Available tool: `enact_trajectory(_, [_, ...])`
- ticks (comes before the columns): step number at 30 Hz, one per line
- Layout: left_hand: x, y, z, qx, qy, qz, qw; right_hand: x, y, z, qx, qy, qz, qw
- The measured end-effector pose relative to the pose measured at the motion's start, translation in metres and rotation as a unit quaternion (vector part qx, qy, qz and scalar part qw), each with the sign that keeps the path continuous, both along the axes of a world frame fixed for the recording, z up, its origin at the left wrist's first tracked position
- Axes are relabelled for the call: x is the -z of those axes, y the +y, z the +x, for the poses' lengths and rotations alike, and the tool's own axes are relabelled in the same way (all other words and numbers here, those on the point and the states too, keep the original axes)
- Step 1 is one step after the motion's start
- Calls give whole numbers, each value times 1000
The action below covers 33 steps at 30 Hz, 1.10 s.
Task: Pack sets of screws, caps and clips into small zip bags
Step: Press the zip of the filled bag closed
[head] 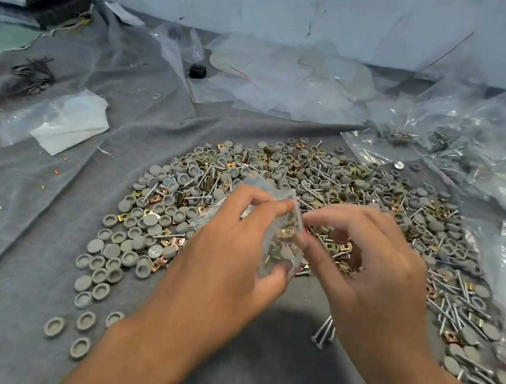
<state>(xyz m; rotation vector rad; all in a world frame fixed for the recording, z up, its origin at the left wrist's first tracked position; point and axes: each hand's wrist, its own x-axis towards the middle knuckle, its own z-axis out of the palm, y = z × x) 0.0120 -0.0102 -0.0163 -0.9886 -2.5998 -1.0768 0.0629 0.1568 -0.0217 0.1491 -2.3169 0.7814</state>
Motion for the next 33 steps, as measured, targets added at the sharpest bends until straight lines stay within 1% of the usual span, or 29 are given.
enact_trajectory(3, [-4, -2, 0, 12, 35, 5, 999, -3, 8, -2, -13, -21, -40, 999])
enact_trajectory(6, [-8, -5, -3, 58, 111, 13, 992, -12, 18, -3, -66, -34, -57, 996])
enact_trajectory(8, [-12, -9, -5, 88, 146, 44, 984, -19, 22, -2, -91, -16, -70, 993])
enact_trajectory(9, [-14, -11, -5, 94, 149, 72, 982, -23, 23, -1, -98, -5, -80, 992])
enact_trajectory(10, [-17, -12, -4, 91, 138, 107, 980, -25, 23, 1, -101, 3, -97, 990])
enact_trajectory(12, [-21, -11, -1, 68, 60, 202, 975, -28, 20, 5, -98, 19, -153, 983])
enact_trajectory(14, [-24, -8, 2, 62, -50, 313, 947, -30, 16, 8, -94, 35, -219, 970])
enact_trajectory(15, [-25, -6, 2, 65, -101, 349, 929, -30, 14, 9, -89, 39, -244, 965])
enact_trajectory(17, [-26, -6, 1, 78, -198, 377, 901, -28, 13, 10, -75, 29, -290, 953])
enact_trajectory(18, [-25, -8, -1, 90, -238, 373, 892, -25, 13, 10, -69, 16, -322, 944])
enact_trajectory(19, [-23, -8, -2, 98, -260, 364, 889, -21, 14, 9, -61, -1, -357, 932])
enact_trajectory(21, [-18, -9, -7, 84, -262, 351, 895, -16, 17, 7, -45, -37, -407, 912])
enact_trajectory(22, [-16, -8, -10, 62, -255, 355, 897, -14, 19, 5, -38, -51, -414, 908])
enact_trajectory(25, [-13, -9, -15, 26, -243, 365, 898, -15, 23, 3, -44, -57, -406, 911])
enact_trajectory(29, [-11, -11, -13, 32, -226, 281, 932, -16, 24, 3, -56, -34, -411, 909])
enact_trajectory(30, [-10, -11, -13, 25, -223, 283, 933, -17, 25, 3, -58, -30, -408, 911])
enact_trajectory(33, [-14, -10, -14, 19, -203, 349, 914, -19, 27, 5, -74, -19, -363, 929])
